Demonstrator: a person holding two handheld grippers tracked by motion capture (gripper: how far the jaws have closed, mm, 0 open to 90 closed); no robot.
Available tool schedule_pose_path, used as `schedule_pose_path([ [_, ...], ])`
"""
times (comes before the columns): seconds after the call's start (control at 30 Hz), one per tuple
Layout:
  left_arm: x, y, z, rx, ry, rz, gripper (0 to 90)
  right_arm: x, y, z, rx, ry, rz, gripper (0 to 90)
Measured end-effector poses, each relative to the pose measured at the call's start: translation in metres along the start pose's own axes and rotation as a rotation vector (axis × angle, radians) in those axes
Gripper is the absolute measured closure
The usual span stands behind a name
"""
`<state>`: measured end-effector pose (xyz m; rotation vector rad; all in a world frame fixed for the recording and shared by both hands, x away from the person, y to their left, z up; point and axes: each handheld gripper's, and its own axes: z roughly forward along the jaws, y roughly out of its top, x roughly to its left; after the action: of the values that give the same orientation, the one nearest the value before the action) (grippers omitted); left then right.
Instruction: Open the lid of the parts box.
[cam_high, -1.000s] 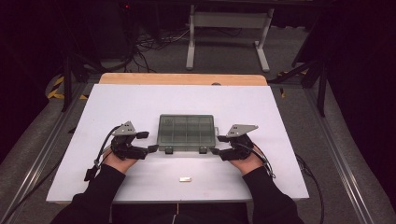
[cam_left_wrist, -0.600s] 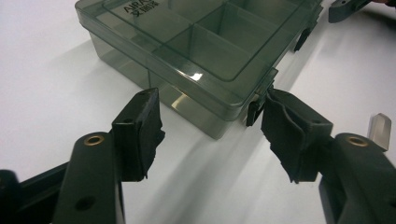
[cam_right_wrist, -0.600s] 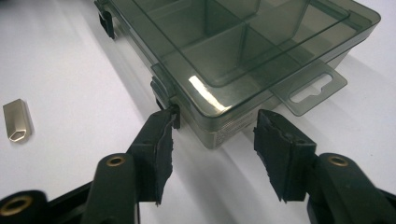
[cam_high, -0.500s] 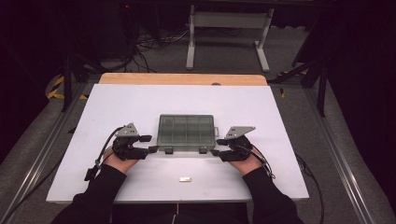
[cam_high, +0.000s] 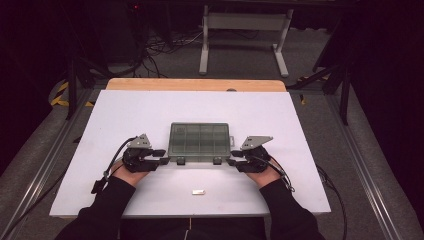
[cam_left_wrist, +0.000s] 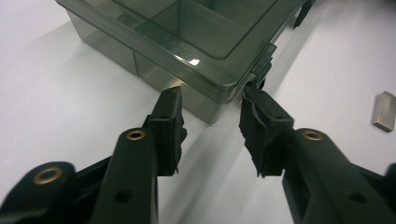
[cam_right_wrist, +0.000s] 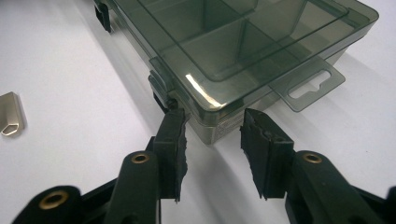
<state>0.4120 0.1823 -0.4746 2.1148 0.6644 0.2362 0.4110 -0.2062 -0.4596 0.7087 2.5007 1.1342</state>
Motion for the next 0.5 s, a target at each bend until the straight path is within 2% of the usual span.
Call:
schedule_pose_path([
  [0.2, -0.0012, 0.0000, 0.0010, 0.003, -0.007, 0.012, 67.5, 0.0006, 0.0000, 0.0002, 0.002, -0.005, -0.005, 62.5],
  [0.5, -0.0020, 0.0005, 0.0004, -0.006, -0.014, 0.027, 70.4, 0.0023, 0.0002, 0.0004, 0.008, -0.021, -0.019, 64.5],
])
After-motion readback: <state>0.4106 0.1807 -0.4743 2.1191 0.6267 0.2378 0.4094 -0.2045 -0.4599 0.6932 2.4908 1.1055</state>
